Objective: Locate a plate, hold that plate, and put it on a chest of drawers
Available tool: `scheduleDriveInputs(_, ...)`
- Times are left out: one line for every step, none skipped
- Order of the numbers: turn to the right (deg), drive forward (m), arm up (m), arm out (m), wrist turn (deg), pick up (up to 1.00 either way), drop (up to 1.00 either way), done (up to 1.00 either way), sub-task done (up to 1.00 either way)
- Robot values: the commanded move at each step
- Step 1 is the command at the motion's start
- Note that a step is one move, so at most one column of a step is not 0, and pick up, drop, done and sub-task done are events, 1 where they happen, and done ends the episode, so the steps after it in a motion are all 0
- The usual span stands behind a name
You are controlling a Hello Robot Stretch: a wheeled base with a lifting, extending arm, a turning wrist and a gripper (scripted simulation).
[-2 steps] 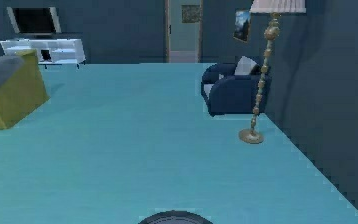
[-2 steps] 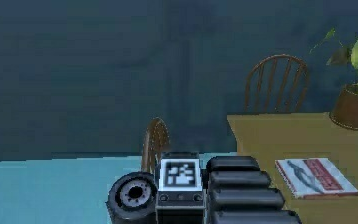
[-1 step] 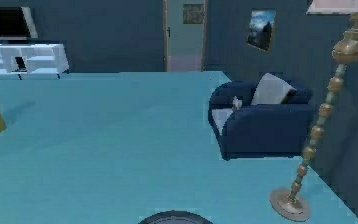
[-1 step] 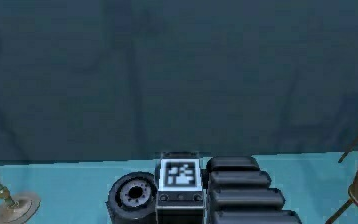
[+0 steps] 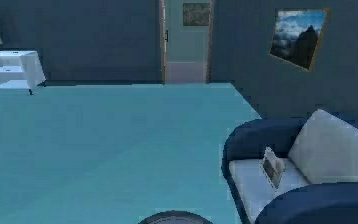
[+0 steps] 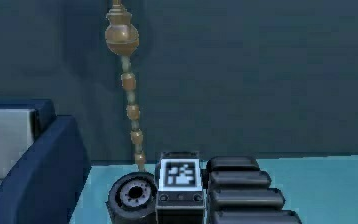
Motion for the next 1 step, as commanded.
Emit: scheduleDriveInputs(0.0,1.0,0.0,0.0,0.0,0.0,0.0,0.0,0.0)
